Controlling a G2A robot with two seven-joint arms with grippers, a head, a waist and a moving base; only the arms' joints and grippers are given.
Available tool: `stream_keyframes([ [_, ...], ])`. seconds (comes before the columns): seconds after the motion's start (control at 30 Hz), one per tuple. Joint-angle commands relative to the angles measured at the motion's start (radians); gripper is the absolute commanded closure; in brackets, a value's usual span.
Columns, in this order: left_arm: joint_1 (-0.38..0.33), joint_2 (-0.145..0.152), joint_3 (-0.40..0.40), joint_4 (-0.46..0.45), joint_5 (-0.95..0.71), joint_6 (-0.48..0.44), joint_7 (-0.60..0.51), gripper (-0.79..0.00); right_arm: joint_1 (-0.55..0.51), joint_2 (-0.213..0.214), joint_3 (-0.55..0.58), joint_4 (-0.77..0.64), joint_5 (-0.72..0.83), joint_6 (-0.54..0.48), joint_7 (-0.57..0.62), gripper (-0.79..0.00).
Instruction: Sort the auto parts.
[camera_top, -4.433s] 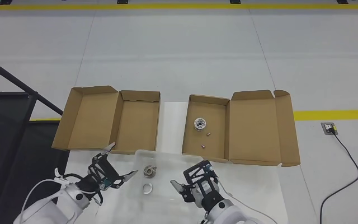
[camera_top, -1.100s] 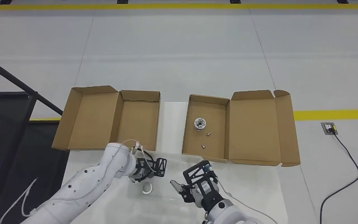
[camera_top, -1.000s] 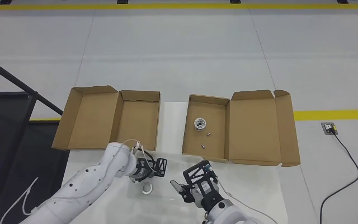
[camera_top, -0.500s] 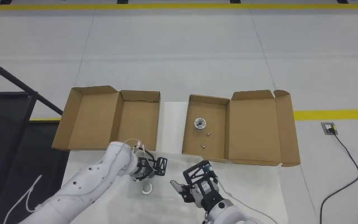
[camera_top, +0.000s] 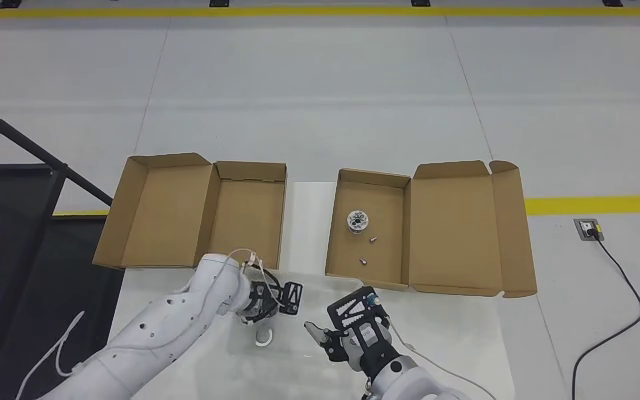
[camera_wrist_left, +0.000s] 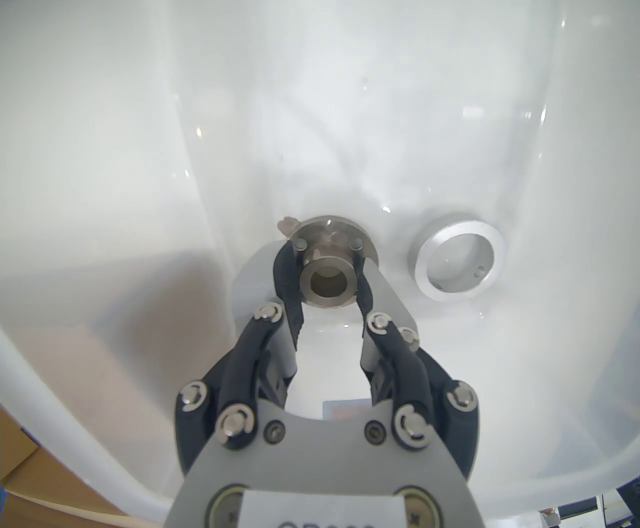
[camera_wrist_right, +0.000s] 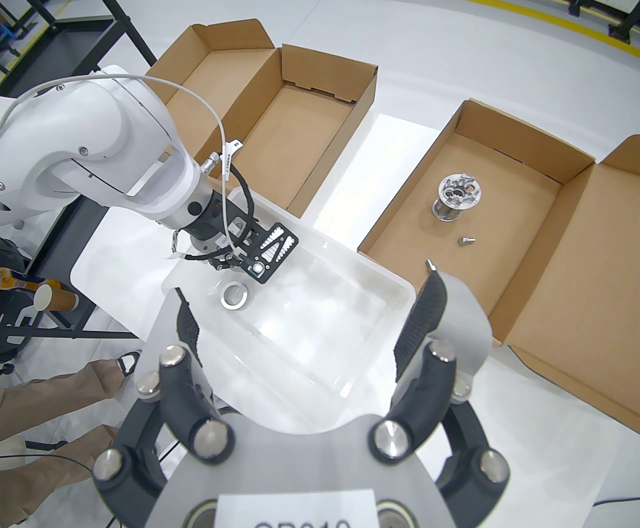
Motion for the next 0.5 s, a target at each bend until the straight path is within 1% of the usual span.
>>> stream_keyframes([
  [0.0, 0.001, 0.0, -0.006, 0.001, 0.003, 0.001, 0.002, 0.0, 0.0, 0.0, 0.0, 0.0, 0.0, 0.0, 0.0, -0.785],
  [0.13, 0.007, 0.005, -0.026, -0.017, 0.008, -0.004, 0.005, 0.0, 0.0, 0.0, 0.0, 0.0, 0.0, 0.0, 0.0, -0.785],
  [0.23, 0.02, 0.019, -0.058, -0.049, 0.011, -0.003, 0.006, 0.0, 0.0, 0.0, 0.0, 0.0, 0.0, 0.0, 0.0, -0.785],
  [0.33, 0.045, 0.043, -0.112, -0.109, 0.011, -0.001, 0.007, 0.0, 0.0, 0.0, 0.0, 0.0, 0.0, 0.0, 0.0, -0.785],
  [0.47, 0.11, 0.089, -0.219, -0.225, 0.0, 0.01, 0.005, 0.0, 0.0, 0.0, 0.0, 0.0, 0.0, 0.0, 0.0, -0.785],
])
